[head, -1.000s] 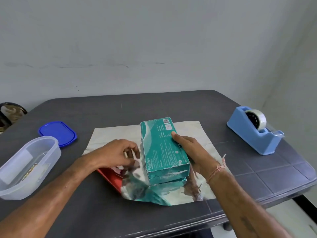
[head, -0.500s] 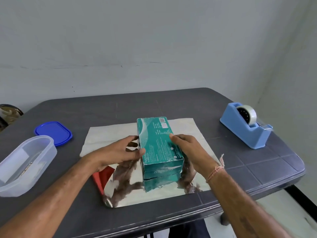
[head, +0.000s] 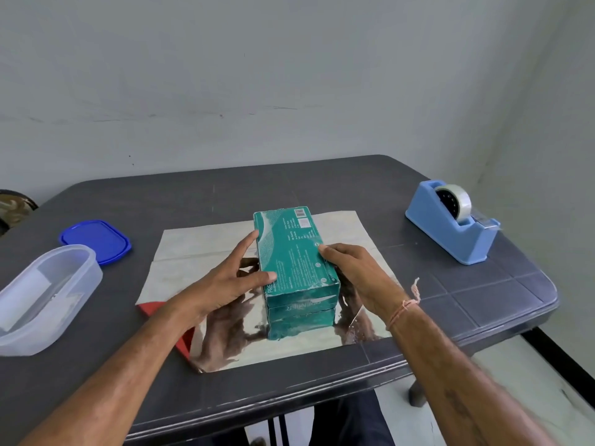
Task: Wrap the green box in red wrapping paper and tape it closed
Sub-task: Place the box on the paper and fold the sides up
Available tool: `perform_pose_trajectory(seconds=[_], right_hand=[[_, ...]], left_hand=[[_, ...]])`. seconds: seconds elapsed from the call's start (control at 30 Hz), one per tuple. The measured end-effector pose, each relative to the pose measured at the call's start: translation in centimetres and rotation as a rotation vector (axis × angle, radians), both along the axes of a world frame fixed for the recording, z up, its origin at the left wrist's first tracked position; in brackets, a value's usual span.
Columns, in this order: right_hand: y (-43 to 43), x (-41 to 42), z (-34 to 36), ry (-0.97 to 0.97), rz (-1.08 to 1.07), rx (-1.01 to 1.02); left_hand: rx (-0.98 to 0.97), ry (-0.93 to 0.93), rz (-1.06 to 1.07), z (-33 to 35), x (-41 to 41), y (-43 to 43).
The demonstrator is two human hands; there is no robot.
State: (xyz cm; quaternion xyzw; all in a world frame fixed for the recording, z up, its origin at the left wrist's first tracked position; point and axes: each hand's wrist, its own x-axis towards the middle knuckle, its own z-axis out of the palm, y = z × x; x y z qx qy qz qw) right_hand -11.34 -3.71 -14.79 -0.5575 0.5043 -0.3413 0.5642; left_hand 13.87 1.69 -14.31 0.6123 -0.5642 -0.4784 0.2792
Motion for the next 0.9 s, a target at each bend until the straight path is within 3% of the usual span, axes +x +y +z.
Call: perform_pose_trajectory(seconds=[0.9], right_hand=[[-0.3, 0.0, -0.6, 0.063, -0.003, 0.030]], left_hand=[[0.036, 0.008, 0.037, 0.8, -0.9, 1.0]])
